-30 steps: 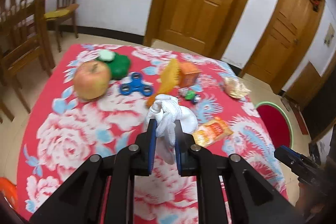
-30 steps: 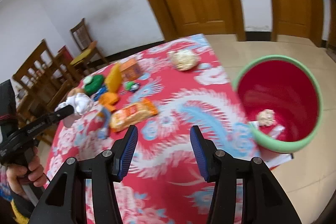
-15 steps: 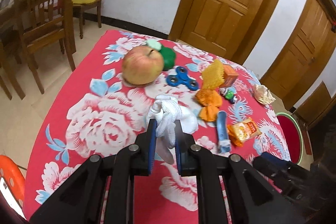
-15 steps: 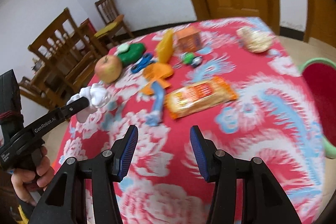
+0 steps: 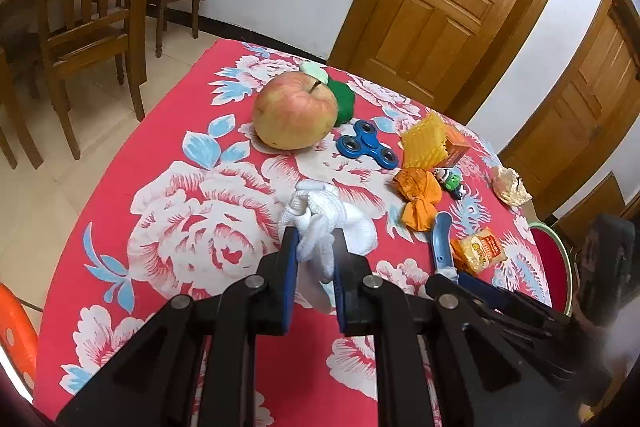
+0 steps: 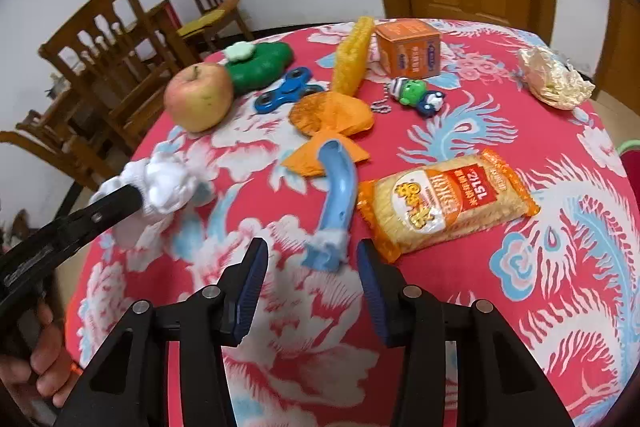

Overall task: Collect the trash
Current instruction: 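Grasp the blue curved plastic piece with the right tool while the left tool holds the glove, then carry the blue piece with the right tool while the left tool carries the glove to the bin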

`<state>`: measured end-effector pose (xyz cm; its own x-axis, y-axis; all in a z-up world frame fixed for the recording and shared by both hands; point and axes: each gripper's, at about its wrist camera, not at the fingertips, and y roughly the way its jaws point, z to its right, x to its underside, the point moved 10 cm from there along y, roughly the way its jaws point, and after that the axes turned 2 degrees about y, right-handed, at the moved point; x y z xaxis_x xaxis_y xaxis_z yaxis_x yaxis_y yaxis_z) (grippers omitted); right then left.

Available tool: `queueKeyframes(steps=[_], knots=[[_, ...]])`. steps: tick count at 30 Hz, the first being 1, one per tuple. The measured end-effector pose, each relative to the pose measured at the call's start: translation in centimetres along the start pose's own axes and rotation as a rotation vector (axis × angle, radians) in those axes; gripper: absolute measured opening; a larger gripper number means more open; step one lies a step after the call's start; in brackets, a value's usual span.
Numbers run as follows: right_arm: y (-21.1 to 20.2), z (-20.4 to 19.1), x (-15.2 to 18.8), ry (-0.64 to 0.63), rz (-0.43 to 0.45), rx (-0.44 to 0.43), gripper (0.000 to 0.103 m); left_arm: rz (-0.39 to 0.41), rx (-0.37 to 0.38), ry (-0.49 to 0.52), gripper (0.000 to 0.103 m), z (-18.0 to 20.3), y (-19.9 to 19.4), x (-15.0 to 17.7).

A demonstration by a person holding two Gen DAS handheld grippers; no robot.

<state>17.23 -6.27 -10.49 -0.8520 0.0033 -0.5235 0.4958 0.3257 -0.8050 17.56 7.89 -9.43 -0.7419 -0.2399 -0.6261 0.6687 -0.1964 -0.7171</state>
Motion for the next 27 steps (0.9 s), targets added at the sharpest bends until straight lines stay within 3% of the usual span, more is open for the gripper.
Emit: queueKeyframes(steps=[4, 12, 27], knots=[[0.1, -0.1, -0.1, -0.012, 0.020, 0.024, 0.044, -0.003, 0.005, 0.000, 0.015, 0.2, 0.2, 0.0], [0.1, 0.5, -0.1, -0.015, 0.029, 0.054, 0.020, -0.005, 0.007, 0.003, 0.015, 0.4, 0.2, 0.1], [-4.4, -0.1, 1.6, 0.014, 0.069, -0.066, 0.019, 0.003, 0.038, 0.040, 0.015, 3.1, -1.2, 0.2]])
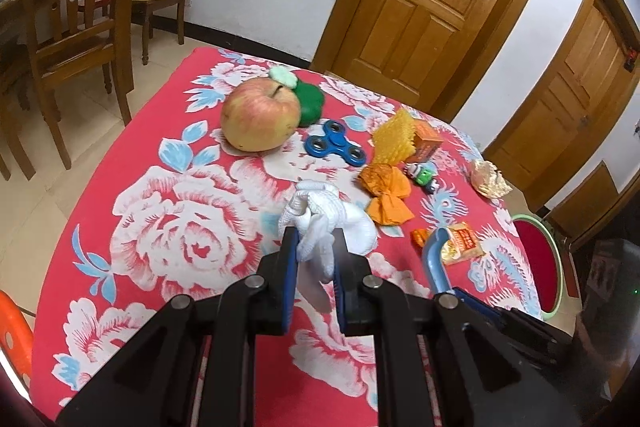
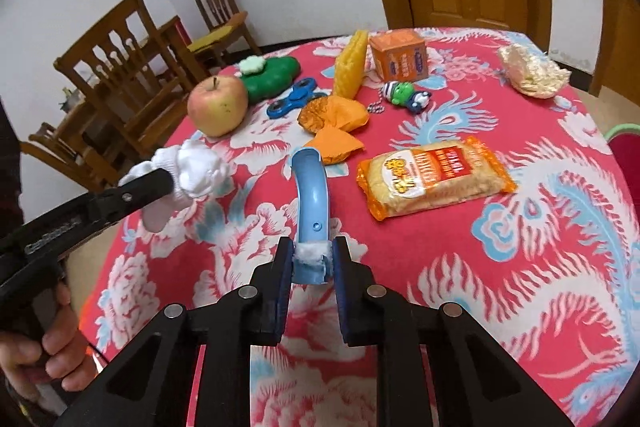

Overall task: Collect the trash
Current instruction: 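Carry the blue piece with the right tool while the left tool carries the glove to the bin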

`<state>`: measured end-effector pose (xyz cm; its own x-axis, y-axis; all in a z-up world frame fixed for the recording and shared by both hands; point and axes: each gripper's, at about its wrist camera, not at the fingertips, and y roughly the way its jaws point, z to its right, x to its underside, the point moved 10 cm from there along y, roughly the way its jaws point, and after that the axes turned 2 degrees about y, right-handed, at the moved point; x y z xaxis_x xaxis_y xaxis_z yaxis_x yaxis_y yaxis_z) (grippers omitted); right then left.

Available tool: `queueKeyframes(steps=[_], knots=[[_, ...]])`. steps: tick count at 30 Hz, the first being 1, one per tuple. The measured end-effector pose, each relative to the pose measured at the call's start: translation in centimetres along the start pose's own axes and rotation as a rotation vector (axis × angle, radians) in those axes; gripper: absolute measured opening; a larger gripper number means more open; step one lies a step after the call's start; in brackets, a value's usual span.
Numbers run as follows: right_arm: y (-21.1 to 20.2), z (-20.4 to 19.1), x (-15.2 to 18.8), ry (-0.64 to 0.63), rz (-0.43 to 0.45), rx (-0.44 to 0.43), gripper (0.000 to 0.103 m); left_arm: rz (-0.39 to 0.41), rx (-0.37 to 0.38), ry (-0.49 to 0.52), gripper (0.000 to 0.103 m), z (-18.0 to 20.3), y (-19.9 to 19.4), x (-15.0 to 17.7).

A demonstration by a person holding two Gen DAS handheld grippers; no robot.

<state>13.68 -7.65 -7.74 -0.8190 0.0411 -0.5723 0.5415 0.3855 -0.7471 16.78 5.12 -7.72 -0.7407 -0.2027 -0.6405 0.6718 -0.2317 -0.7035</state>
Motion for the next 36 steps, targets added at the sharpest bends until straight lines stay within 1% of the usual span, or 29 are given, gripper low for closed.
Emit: queueKeyframes(steps=[5, 12, 17, 28, 36], knots=[[-2.8, 1.3, 0.0, 0.026, 0.045, -0.001, 0.019, -0.002, 0.025, 0.019, 0.015, 1.5, -0.6, 0.4], [-6.7, 4.1, -0.2, 0.069, 0.113, 0.024, 0.019, -0.012, 0.066, 0.049, 0.015, 4.2, -0.9, 0.7], [-9.0, 6.2, -0.3, 0.106, 0.160, 0.043, 0.019, -0.015, 0.089, 0.090, 0.015, 6.6, -1.2, 1.0], [-12.7, 10.8, -0.3, 0.180, 0.233, 0.081, 0.019, -0.030, 0.153, 0.179, 0.015, 12.2, -1.4, 1.4], [-14.8, 14.8, 0.0, 0.254, 0.275, 0.132, 0.019, -0.078, 0.214, 0.247, 0.015, 16.9, 0.0, 2.0]])
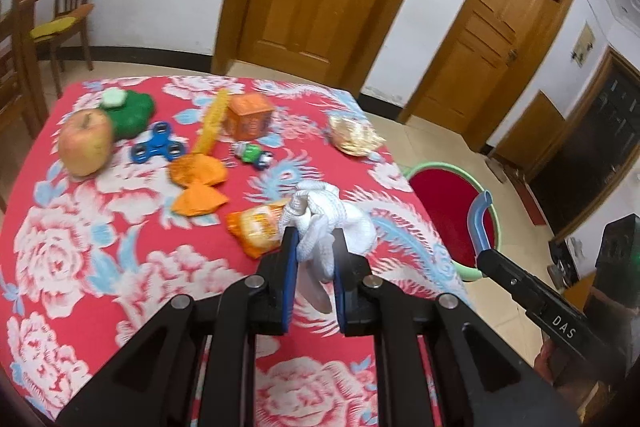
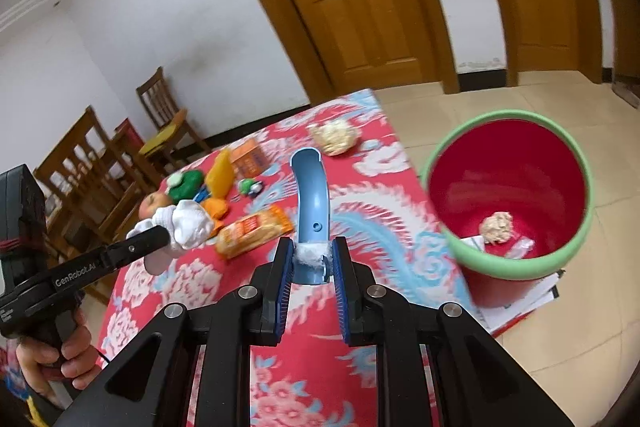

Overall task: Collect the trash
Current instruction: 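Carry the blue piece with the right tool while the left tool carries the glove to the bin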

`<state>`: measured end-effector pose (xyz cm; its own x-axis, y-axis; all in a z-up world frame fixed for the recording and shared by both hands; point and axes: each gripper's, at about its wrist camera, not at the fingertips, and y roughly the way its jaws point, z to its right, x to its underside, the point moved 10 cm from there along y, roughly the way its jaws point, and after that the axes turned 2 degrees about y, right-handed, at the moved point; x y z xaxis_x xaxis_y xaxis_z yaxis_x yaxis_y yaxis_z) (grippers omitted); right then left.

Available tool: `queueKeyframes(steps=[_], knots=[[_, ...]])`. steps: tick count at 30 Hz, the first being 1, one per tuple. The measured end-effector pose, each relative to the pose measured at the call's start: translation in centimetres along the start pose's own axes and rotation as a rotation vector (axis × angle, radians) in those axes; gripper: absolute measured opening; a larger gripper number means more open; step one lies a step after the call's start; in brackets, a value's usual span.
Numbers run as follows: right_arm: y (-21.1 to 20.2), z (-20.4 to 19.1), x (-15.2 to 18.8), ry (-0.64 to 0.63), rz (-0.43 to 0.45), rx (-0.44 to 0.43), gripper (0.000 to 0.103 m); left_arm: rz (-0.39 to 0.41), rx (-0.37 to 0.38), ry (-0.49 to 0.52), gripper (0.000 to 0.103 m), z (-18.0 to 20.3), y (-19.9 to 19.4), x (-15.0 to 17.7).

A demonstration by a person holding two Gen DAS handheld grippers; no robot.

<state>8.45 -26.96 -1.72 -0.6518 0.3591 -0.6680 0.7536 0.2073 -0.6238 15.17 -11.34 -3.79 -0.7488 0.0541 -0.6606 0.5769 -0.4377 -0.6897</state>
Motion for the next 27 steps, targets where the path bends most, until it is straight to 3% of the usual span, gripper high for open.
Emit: queueKeyframes(steps=[27], knots=[[-0.9, 13.9, -2.5, 0.228, 0.057, 0.157, 0.019, -0.135, 0.109, 0.198, 0.015, 12.5, 9.7, -1.2]])
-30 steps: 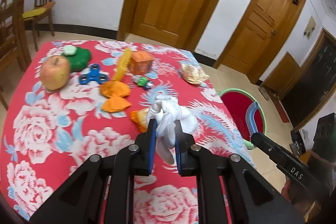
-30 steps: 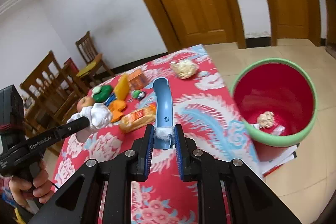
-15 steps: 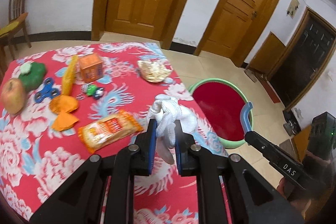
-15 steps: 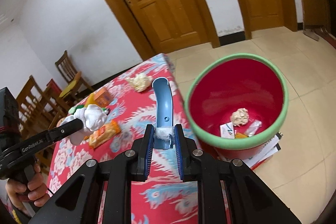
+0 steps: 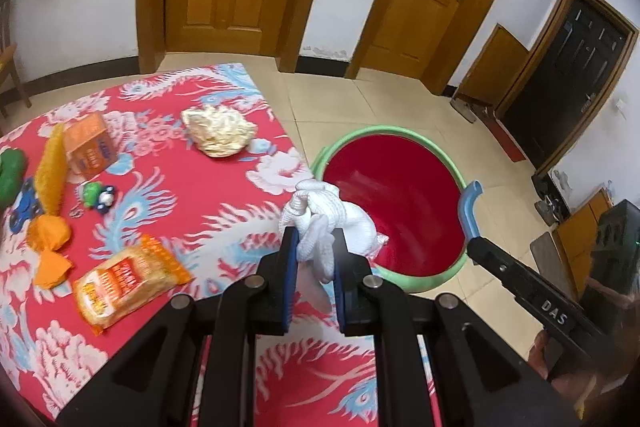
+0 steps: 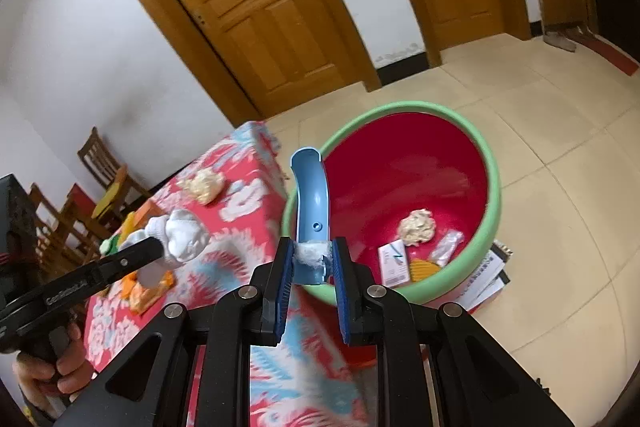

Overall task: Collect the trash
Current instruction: 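Carry the blue piece with the right tool while the left tool carries the glove to the bin, then open the right tool over the bin dropping the blue piece while the left tool drops the glove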

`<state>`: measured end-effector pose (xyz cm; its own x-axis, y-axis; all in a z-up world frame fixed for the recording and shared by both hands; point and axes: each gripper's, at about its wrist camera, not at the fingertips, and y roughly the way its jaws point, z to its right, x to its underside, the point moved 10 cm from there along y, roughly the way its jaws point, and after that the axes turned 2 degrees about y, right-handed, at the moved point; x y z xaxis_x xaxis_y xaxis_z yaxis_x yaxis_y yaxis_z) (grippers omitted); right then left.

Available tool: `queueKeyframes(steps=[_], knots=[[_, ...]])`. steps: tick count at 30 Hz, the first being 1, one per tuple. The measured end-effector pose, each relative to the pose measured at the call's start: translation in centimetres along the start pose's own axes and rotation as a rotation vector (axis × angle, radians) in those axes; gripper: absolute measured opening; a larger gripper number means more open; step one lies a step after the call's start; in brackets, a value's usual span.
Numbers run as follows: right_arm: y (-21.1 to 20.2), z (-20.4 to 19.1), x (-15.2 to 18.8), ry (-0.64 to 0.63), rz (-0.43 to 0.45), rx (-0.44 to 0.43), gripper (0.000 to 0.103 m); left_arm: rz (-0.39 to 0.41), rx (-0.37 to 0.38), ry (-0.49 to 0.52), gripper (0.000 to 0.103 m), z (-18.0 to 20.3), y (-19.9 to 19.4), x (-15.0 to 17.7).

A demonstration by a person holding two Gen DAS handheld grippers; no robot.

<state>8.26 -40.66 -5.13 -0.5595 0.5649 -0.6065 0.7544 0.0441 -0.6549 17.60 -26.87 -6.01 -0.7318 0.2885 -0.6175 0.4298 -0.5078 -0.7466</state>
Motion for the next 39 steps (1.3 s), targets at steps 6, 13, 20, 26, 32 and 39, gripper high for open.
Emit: queueKeyframes(steps=[6, 13, 20, 26, 32, 39], knots=[[0.8, 1.9, -0.6, 0.024, -0.005, 0.041, 0.021, -0.026, 0.011, 0.031, 0.015, 1.5, 1.4, -0.3], [1.1, 2.9, -1.0, 0.037, 0.000, 0.064, 0.021, -0.043, 0.012, 0.061, 0.015, 2.6, 2.9, -0.6], [0.8, 3.5, -1.6, 0.033, 0.024, 0.068, 0.021, -0.063, 0.025, 0.087, 0.015, 3.7, 4.4, -0.6], [0.0, 3.9, -2.2, 0.042, 0.052, 0.067, 0.021, -0.084, 0.041, 0.114, 0.015, 4.8, 5.9, -0.6], [-0.7, 4.1, -2.4, 0.043, 0.072, 0.069, 0.021, -0.119, 0.065, 0.118, 0.015, 5.6, 7.3, -0.2], [-0.8, 3.9, -2.3, 0.039, 0.074, 0.064, 0.022, -0.122, 0.068, 0.120, 0.035, 5.7, 7.4, 0.1]])
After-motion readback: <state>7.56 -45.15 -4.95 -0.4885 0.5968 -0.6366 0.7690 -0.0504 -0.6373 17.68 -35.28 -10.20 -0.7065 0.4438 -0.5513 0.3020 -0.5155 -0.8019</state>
